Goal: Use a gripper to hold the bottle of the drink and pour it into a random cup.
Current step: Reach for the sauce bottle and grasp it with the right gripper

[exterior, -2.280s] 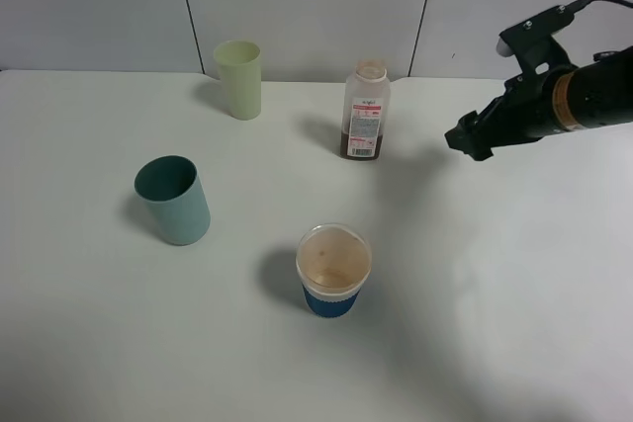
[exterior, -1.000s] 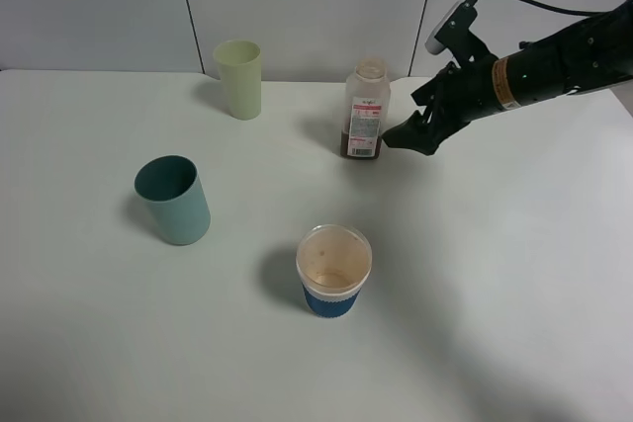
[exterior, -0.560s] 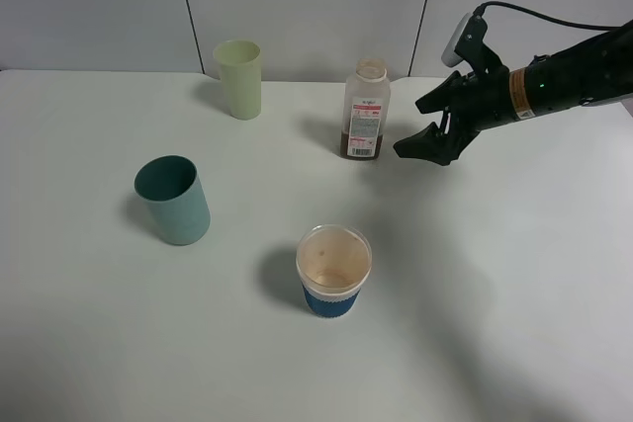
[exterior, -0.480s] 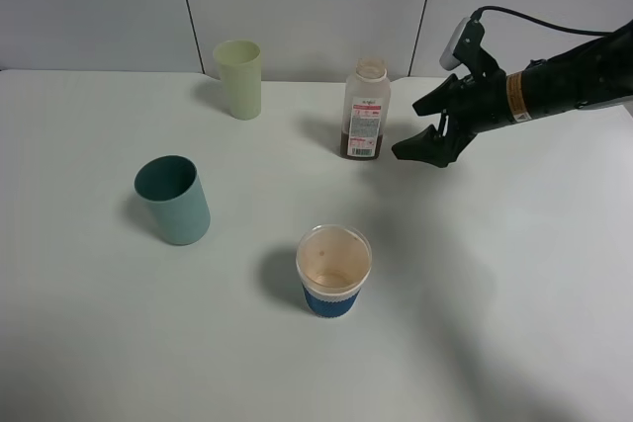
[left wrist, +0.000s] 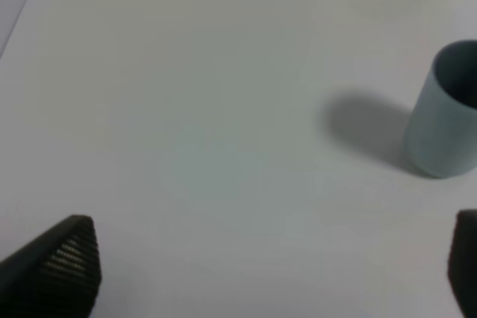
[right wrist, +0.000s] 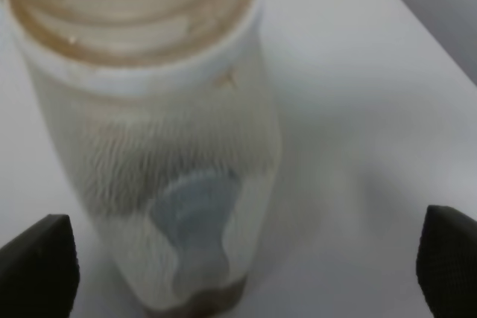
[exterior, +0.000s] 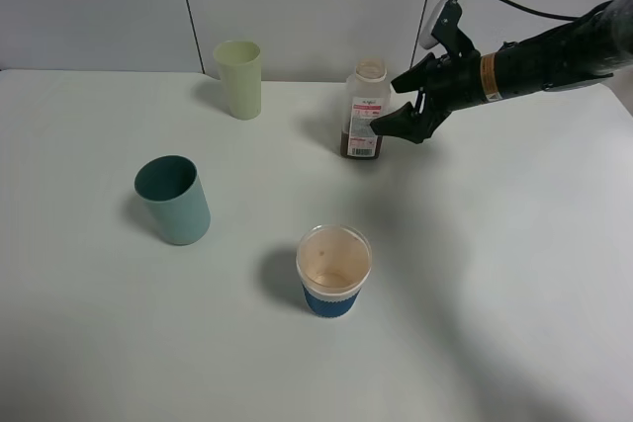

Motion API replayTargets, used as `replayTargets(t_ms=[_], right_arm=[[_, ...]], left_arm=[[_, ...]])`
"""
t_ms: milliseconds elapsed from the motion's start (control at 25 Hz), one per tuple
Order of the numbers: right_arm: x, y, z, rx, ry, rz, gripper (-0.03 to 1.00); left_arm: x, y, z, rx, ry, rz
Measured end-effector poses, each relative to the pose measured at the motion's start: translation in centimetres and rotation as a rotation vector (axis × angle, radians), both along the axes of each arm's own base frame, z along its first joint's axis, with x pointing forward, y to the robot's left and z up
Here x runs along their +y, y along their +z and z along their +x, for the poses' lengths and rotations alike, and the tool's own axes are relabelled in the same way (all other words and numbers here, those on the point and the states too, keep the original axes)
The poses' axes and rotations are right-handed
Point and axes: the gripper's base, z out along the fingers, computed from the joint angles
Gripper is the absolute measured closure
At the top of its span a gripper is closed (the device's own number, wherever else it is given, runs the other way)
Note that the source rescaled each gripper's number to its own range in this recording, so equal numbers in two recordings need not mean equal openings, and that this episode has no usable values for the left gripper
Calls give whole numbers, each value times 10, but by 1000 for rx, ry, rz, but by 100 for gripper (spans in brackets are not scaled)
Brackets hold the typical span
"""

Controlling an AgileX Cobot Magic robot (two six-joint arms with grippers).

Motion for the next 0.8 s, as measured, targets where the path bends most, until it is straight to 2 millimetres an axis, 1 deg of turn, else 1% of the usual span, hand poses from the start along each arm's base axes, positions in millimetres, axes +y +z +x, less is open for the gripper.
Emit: replayTargets(t_ms=[240, 560, 680, 800], right_arm=[[18, -13, 5, 16, 41, 12, 12], [32, -25, 18, 15, 88, 47, 12], [39, -31, 18, 27, 95, 61, 12], [45, -32, 17, 36, 102, 86, 12]], left_arm=[[0, 0, 0, 0, 0, 0], [0, 0, 0, 0, 0, 0], [0, 0, 0, 0, 0, 0], [0, 0, 0, 0, 0, 0]])
